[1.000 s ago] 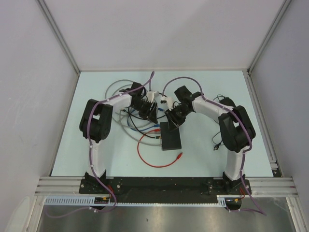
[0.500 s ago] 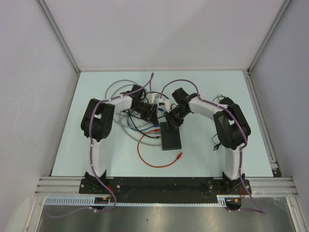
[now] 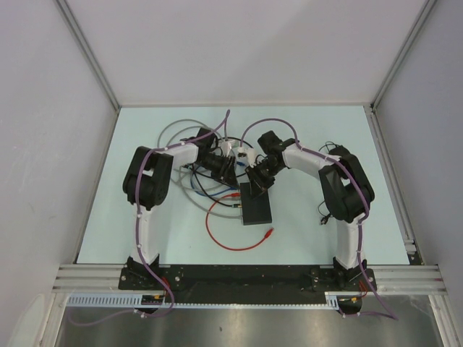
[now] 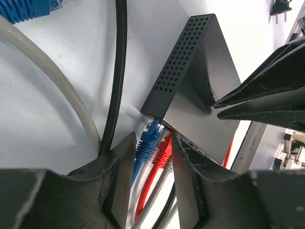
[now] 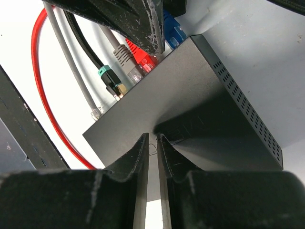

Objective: Pull the plug from the switch port

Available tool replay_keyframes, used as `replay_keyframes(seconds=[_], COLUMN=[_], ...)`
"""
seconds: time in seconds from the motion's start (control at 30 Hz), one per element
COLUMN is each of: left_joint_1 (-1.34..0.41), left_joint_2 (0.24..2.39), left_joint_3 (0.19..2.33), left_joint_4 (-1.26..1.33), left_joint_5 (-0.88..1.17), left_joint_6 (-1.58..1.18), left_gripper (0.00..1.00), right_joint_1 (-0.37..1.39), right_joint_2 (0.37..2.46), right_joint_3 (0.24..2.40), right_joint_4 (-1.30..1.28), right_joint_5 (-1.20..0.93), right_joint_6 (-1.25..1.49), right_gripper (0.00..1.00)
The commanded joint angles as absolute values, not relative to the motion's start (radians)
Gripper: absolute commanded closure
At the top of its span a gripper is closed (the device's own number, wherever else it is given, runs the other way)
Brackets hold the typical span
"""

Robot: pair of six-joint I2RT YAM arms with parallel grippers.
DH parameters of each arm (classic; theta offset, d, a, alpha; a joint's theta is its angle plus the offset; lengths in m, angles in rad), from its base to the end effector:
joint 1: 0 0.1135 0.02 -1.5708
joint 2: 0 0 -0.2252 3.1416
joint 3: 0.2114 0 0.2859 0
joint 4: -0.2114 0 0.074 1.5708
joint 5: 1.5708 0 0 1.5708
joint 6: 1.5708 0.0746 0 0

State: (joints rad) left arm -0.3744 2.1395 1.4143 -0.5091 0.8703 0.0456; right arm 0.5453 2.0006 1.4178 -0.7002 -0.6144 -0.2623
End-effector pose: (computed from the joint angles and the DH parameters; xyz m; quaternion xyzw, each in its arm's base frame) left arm 0.3799 -0.2106 0.0475 0.2554 0.8596 -0.4348 0.0818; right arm 0.3355 0.2539 0.0851 -0.4105 0.8504 0.3155 0.0931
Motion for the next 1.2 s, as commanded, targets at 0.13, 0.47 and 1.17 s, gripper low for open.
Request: replay_keyframes(seconds=[0.13,0.47,1.17], left_joint_1=[-0.376,-0.376,-0.387], left_joint_2=[2.183,2.195,2.206], left_joint_3=[1.420,1.439,1.442], left_joint_4=[-0.523,-0.518,-0.511], left_joint_5=[0.850,0.812,0.713], left_joint_6=[0.075,0.048,0.018], left_gripper=[0.57,0.60,0.64], right_joint_1=[0.551,0.557,0.568], right_joint_2=[2.054,2.054,2.062], right_joint_3=[1.425,1.428,1.428], right_joint_4=[-0.703,-0.707,-0.703], right_joint_5=[-0.548,-0.545,-0.535], right_joint_6=[-0.284,-0.291,-0.298], right_gripper=[0.82,0.81,0.79])
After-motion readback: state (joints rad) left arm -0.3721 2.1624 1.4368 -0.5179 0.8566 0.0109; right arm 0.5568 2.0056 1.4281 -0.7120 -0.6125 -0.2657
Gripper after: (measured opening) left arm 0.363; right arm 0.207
